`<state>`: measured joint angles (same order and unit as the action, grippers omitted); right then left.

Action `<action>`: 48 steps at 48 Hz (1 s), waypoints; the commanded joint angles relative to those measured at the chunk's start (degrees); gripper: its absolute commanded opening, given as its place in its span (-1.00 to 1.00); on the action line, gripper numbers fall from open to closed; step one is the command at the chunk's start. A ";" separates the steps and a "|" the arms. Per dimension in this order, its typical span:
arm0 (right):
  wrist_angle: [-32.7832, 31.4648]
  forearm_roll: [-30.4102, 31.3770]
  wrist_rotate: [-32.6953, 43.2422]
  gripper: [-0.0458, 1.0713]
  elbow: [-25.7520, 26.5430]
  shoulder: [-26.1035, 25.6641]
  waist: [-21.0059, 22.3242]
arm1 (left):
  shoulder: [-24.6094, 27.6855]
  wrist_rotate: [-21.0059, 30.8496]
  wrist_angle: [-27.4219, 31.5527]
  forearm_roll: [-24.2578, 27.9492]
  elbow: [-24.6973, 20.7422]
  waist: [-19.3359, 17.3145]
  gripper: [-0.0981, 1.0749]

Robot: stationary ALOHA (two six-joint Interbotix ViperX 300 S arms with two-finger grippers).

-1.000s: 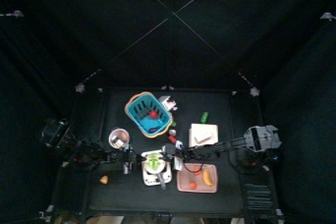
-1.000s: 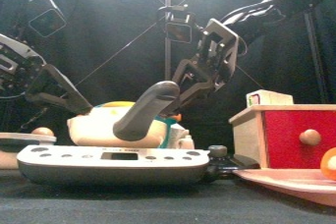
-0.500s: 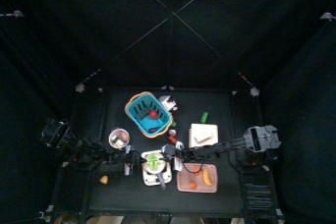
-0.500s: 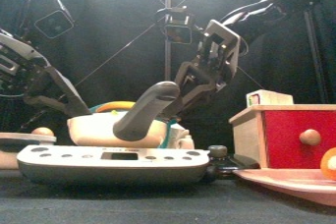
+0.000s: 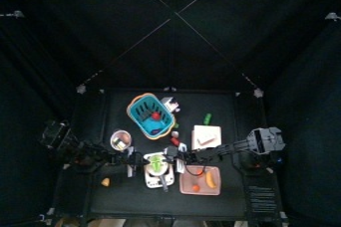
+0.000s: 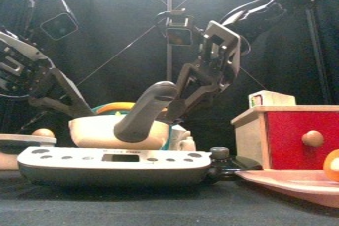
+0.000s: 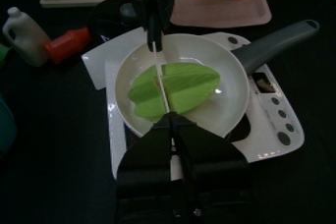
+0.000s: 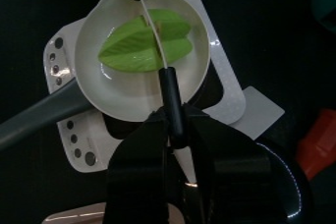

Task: Cut starfruit

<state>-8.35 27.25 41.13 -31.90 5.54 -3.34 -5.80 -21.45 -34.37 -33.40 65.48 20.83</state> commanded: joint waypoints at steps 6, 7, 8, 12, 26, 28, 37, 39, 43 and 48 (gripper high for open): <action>-2.81 -0.70 0.18 -0.13 1.41 -1.67 0.53 | -0.18 0.00 2.90 0.26 -0.97 -0.26 -0.25; -2.90 -0.70 0.18 -0.13 1.41 -1.67 0.53 | -0.18 0.09 3.16 0.26 -1.05 -0.35 -0.25; -2.99 -0.79 0.18 -0.13 1.49 -1.67 0.53 | -0.18 0.09 3.34 0.26 -1.05 -0.44 -0.25; -2.99 -0.97 0.18 -0.13 1.58 -1.58 0.35 | -0.18 0.09 4.04 0.26 -1.23 -0.70 -0.25; -3.08 -1.76 0.09 -0.14 1.67 -0.97 -0.44 | 0.44 0.09 4.66 0.35 -1.41 -0.62 -0.25; -3.08 -1.85 0.09 -0.14 1.76 -0.97 -0.44 | 0.79 0.09 4.66 0.35 -1.41 -0.62 -0.25; -3.16 -2.02 0.18 -0.14 1.85 -0.97 -0.44 | 2.99 0.00 4.66 0.35 -2.37 -0.70 -0.25; -3.34 -2.02 0.09 -0.14 1.93 -0.97 -0.44 | 3.43 0.00 4.75 0.35 -2.64 -0.62 -0.25; -4.22 -2.11 0.09 -0.14 2.20 -0.97 -0.44 | 4.22 -0.09 5.19 0.35 -3.16 -0.62 -0.25; -4.92 -2.02 0.09 -0.15 2.64 -0.88 -0.44 | 4.48 0.00 5.63 0.35 -3.34 -0.70 -0.25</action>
<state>-12.57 25.14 41.04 -30.67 5.63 -4.31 -1.85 -21.36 -30.15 -33.31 62.67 19.60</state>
